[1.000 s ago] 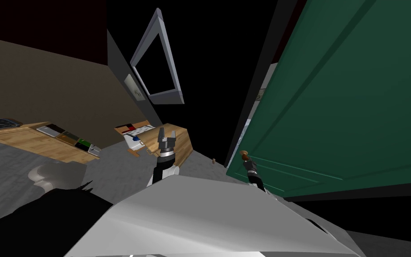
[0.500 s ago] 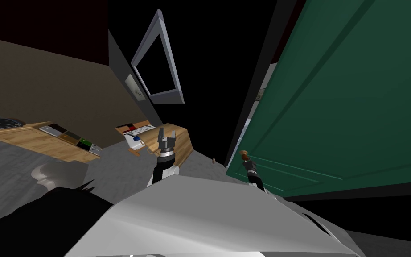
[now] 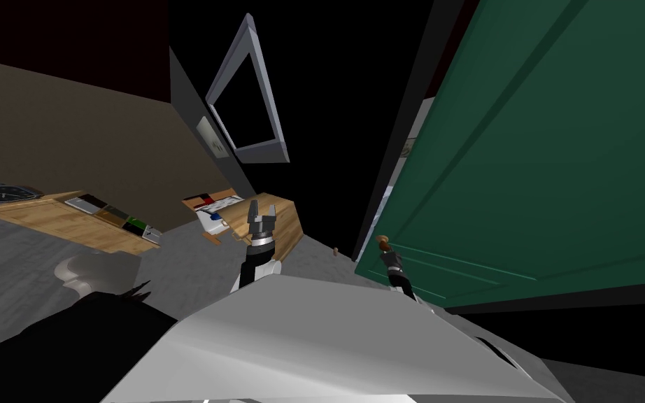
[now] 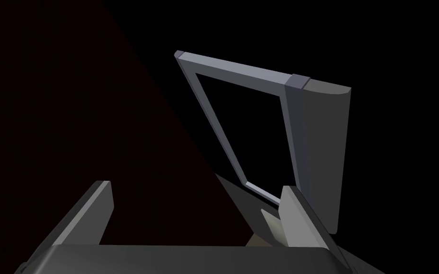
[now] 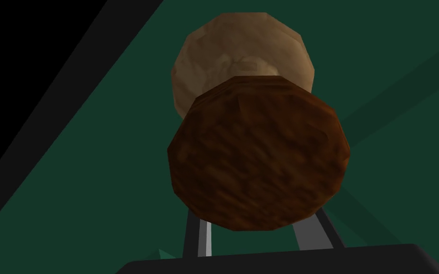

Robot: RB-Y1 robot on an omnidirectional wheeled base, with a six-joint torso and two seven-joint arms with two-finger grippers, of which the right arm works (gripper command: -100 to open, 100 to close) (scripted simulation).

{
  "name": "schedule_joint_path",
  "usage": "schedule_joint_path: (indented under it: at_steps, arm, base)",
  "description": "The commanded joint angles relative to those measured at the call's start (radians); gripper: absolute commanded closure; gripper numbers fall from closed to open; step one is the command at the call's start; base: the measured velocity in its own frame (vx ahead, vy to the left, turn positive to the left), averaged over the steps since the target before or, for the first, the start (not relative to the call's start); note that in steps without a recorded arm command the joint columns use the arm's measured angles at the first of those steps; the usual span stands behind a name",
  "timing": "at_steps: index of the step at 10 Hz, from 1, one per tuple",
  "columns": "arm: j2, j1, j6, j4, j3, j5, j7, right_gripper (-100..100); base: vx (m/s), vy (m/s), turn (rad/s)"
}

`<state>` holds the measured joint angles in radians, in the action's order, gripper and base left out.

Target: Pull the door open

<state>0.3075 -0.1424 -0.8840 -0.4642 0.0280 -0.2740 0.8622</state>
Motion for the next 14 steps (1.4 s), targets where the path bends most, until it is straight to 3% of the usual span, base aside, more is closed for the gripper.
schedule_joint_path:
  at_steps: [1,2,4,10,13,14]
  arm:
    - [-0.003,-0.012,-0.025,0.0,-0.009,0.0,0.029,100]
    - [-0.002,-0.012,-0.025,0.0,-0.016,-0.006,0.066,100]
    - [-0.002,-0.012,-0.025,0.006,-0.016,-0.006,0.07,100]
    - [0.001,-0.014,-0.024,-0.001,-0.043,-0.033,0.226,100]
    - [0.001,-0.014,-0.024,-0.001,-0.043,-0.033,0.233,100]
    - [0.002,-0.014,-0.024,-0.001,-0.049,-0.038,0.273,100]
  base:
    - [-0.011,-0.006,0.012]
    - [-0.018,-0.008,0.017]
    - [-0.013,-0.004,0.009]
    - [-0.02,-0.004,0.01]
    - [-0.007,-0.002,0.001]
    - [-0.006,0.001,0.005]
